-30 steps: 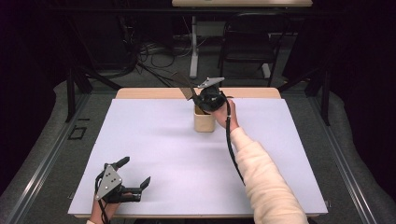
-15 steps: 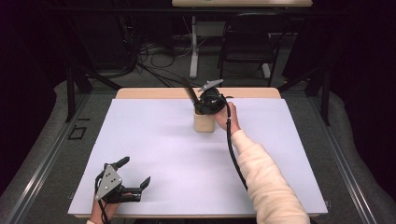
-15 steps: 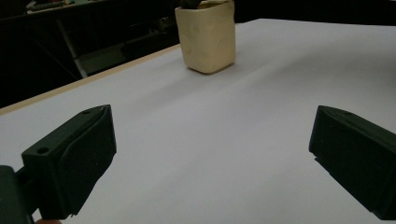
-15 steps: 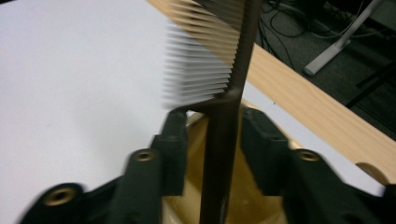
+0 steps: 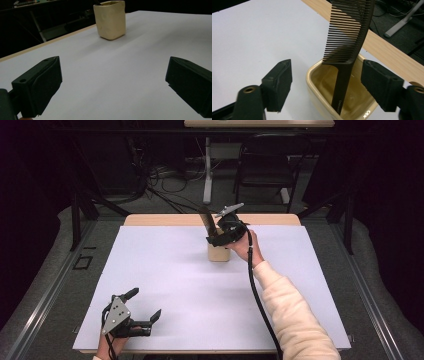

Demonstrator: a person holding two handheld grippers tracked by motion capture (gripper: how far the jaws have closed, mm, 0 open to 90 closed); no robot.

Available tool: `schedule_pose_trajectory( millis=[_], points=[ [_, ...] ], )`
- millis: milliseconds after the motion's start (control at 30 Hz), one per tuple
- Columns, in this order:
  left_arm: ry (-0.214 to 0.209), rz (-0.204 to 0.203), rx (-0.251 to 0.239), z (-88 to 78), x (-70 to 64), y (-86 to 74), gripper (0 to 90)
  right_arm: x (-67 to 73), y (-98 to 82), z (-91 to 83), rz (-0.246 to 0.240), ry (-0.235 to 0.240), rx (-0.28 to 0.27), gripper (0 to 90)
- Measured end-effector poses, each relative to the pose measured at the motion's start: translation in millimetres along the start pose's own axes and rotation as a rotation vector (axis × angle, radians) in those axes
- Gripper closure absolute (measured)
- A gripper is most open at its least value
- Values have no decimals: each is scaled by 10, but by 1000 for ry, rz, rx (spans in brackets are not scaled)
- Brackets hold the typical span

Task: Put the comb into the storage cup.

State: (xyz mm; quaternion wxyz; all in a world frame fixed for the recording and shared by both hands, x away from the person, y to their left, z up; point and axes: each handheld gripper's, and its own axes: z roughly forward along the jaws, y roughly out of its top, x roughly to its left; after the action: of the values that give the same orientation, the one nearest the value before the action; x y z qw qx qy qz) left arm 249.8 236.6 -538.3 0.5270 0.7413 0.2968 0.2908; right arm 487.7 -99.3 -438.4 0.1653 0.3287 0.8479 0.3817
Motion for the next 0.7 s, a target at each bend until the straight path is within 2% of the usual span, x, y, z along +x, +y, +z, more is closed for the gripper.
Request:
schedule_pose_trajectory(
  millis=[200,433,567,700],
  points=[
    [-4,0,3,8,2,-5,6,31,-29,-91,-17,32,11,144],
    [-5,2,7,8,-11,-6,6,74,-78,-190,-27,55,4,90],
    [-5,6,4,6,-6,-3,6,114,-115,-279,-54,75,31,48],
    [-6,5,6,13,-9,-3,6,129,-153,-335,-63,86,34,33]
  ],
)
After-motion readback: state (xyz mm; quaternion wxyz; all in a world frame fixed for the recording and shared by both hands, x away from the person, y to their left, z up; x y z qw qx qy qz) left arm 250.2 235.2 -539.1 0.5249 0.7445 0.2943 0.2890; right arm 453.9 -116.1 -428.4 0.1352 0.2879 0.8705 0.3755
